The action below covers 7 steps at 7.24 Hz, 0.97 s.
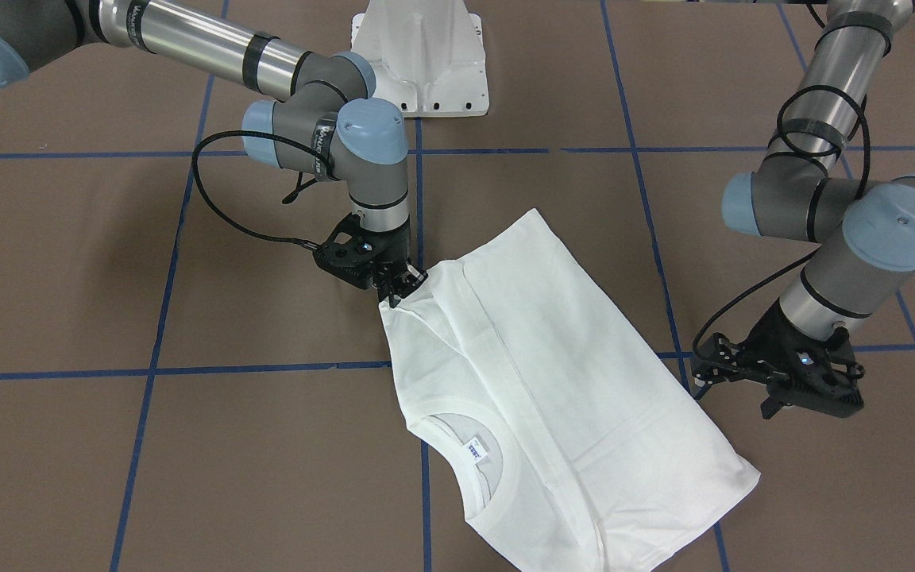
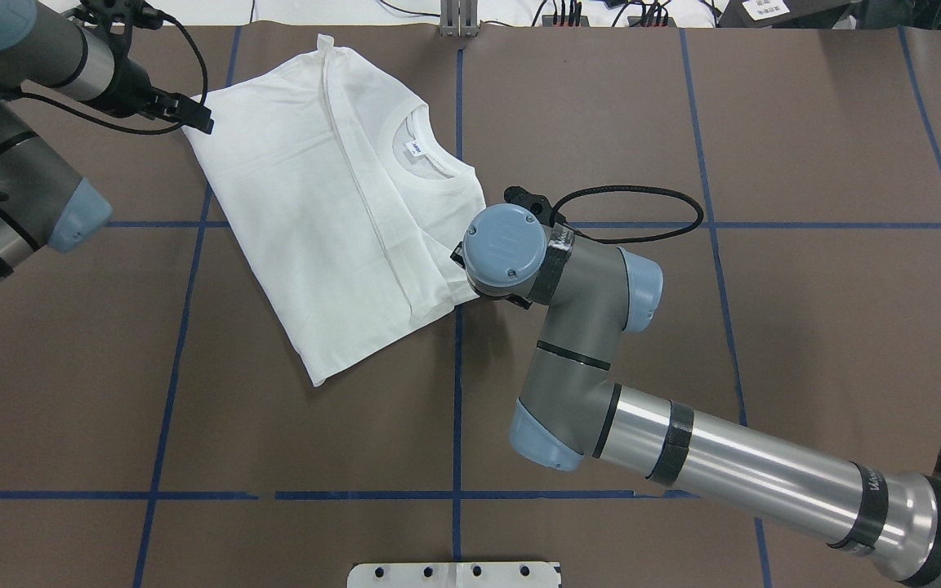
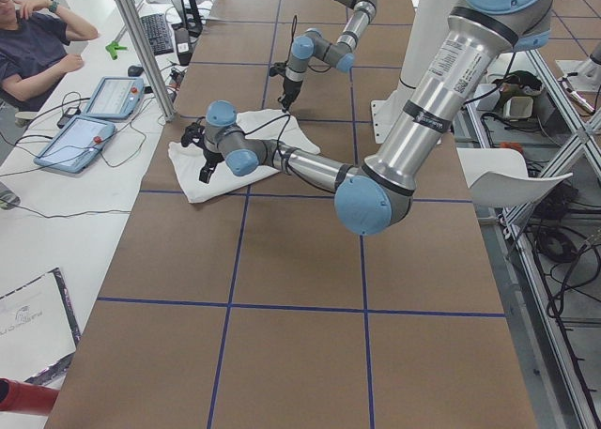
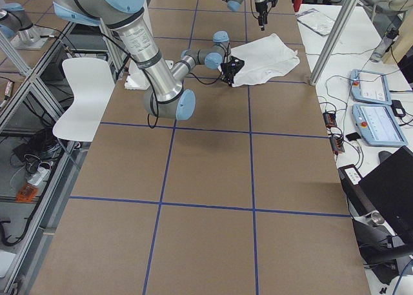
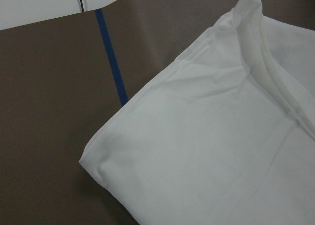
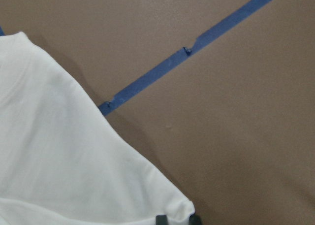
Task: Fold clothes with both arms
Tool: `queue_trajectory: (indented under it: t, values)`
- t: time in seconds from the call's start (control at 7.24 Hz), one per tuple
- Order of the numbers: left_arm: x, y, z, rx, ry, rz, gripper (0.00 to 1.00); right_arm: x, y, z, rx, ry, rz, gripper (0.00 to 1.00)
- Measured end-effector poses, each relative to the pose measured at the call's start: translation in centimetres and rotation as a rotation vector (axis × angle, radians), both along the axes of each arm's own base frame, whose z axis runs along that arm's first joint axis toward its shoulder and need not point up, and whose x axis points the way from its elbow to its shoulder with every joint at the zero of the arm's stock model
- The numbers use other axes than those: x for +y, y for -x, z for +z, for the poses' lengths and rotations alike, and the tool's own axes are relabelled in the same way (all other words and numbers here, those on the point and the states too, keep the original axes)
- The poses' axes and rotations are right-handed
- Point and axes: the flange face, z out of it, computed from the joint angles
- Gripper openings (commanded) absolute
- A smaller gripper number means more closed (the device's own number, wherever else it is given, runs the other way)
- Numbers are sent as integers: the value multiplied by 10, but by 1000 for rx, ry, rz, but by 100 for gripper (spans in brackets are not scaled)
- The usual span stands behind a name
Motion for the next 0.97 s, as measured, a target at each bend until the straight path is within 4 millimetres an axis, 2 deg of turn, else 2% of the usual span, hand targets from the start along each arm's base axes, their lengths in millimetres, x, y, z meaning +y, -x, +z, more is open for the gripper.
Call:
queue_trajectory:
  t: [0.28,0.41,0.55,0.83,0.97]
  values:
    - [0,0,-1,2,2,-1,100,-3,-4,-8,16,4,5,0]
    - [0,0,-1,4,2,-2,100,2,-14,-13,21,6,6,0]
    - [0,0,-2,5,2,-2,100,19,-33,-16,24,2,1,0]
    - [1,0,-2,5,2,-1,100,96,-63,-24,38,-34,-34,0]
    - [1,0,-2,6,1,-1,100,130,-72,-29,44,-36,-45,0]
